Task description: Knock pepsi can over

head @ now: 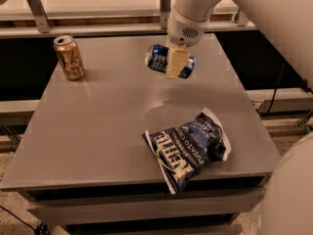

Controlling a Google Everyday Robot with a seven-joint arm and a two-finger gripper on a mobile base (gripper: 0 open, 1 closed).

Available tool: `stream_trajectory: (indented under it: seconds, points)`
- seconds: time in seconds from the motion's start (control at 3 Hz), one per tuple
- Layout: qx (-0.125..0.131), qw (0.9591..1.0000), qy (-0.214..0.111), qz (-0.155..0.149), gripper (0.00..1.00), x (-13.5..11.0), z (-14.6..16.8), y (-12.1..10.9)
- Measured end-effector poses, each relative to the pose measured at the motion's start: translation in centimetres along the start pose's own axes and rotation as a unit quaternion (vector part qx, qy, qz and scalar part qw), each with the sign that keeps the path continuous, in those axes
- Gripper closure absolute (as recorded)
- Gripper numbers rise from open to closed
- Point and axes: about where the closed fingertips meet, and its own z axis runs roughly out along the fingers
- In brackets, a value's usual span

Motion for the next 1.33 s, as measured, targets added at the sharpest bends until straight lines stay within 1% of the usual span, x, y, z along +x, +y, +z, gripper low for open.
stream_trajectory:
  seconds: [0.33,0.67,1.0,1.33]
  points:
    - [0.010,0.9984,0.052,0.018,0.98,2.3,1.6,-0.3]
    - [0.002,0.9969,0.075,0.026,0.94,3.5,3.2,-0.1]
    - [-0.012,0.9955,0.090,0.028,0.76,4.1,4.5,0.1]
    - [-0.010,0.9956,0.088,0.028,0.54,4.1,4.6,0.0]
